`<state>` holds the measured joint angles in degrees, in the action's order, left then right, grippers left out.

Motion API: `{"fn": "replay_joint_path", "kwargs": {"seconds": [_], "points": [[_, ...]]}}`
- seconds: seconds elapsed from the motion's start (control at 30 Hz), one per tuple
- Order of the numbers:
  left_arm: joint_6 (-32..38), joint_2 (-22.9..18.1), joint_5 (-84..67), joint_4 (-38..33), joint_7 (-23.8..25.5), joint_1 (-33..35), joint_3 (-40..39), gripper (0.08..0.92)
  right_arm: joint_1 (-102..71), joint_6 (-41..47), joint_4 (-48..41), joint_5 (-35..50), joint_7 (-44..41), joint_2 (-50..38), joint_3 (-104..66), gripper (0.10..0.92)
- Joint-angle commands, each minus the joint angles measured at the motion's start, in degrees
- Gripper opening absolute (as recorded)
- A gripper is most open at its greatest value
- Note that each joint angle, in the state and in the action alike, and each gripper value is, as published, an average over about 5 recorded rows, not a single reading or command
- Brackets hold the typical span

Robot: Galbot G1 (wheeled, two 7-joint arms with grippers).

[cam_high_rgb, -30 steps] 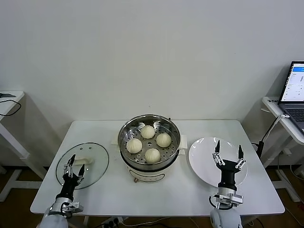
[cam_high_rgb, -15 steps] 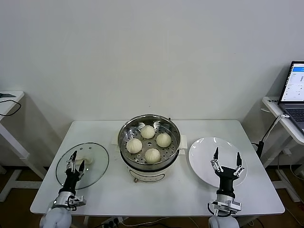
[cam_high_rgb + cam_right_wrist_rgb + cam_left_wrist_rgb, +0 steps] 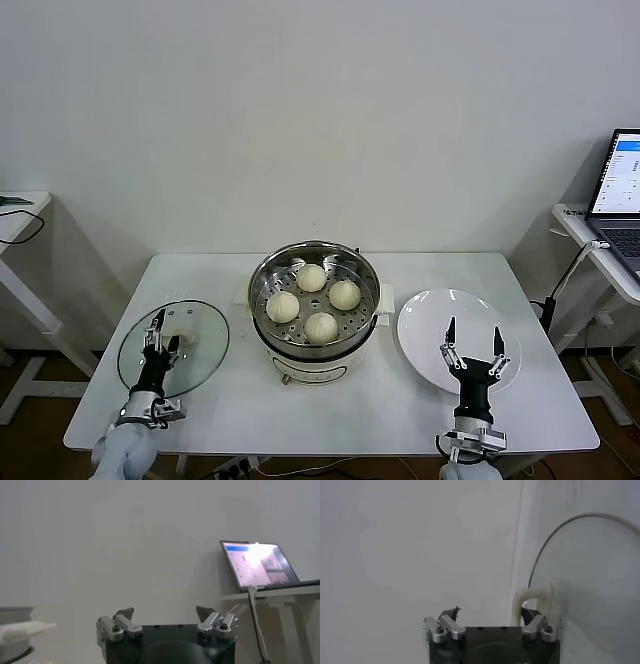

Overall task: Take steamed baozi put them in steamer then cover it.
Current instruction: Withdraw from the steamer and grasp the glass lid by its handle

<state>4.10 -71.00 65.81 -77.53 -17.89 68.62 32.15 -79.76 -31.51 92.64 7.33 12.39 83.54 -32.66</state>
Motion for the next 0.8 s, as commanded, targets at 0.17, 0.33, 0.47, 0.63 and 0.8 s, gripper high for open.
{"fn": "replay_joint_path", "kwargs": {"seconds": [0.17, 0.33, 0.47, 0.63, 0.8], "points": [[-1.26, -0.06, 1.24, 3.31, 1.27, -3.22, -0.39, 0.782, -0.21, 2.84, 0.13, 0.90, -1.99, -0.23, -0.24, 0.823], [-1.25, -0.09, 1.33, 4.04, 1.76, -3.73, -0.41, 0.627, -0.20, 2.93, 0.17, 0.99, -2.13, -0.27, -0.26, 0.823], [-1.01, -0.20, 1.37, 4.81, 1.94, -3.82, -0.47, 0.515, -0.14, 3.00, 0.43, 1.01, -2.16, -0.40, -0.32, 0.823], [-0.54, -0.41, 1.12, 5.74, 2.05, -4.02, -0.42, 0.368, -0.06, 3.18, 0.58, 1.21, -2.29, -0.71, -0.37, 0.823], [0.25, -0.52, 0.22, 4.85, 1.63, -3.97, 0.22, 0.234, -0.10, 3.29, 0.42, 1.33, -2.45, -0.95, -0.42, 0.823]]}}
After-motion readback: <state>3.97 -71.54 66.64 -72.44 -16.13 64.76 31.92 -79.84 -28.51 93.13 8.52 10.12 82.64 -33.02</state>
